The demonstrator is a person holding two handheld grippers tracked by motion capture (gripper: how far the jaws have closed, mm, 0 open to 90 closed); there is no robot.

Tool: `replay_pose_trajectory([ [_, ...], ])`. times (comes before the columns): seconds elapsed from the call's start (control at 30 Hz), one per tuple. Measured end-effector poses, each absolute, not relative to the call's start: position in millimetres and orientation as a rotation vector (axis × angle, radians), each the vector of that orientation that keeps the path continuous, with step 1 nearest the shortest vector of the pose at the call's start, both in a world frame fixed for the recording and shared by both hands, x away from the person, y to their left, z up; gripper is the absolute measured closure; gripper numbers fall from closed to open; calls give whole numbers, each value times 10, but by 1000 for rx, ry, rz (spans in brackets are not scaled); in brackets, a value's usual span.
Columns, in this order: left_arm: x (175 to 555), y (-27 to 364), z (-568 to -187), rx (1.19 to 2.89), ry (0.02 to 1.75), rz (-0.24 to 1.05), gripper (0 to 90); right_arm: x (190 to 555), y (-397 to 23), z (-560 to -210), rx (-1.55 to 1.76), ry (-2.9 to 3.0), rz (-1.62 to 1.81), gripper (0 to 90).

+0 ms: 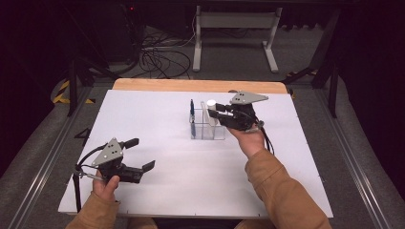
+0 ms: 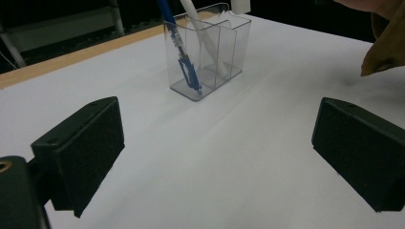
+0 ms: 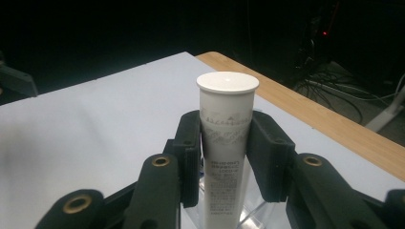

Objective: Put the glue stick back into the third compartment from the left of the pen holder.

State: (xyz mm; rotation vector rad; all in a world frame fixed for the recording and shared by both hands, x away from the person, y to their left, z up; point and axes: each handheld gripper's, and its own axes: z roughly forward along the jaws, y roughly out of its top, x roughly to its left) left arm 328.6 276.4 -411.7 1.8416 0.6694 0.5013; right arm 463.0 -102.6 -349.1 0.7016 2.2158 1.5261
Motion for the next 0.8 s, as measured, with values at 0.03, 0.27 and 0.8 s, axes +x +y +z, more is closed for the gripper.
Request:
replay_pose_trajectory([
  [0.03,3286,2765,-4117,1841,669,501,45,4644,-1035,-3498,710,2210,1523,669],
  [0.27,3286,2765,-4118,1841,669,500,45,4731,-1110,-3549,778,2184,1506,669],
  [0.8,3288,2761,-4116,1840,666,506,46,4877,-1208,-3686,911,2190,1495,668],
])
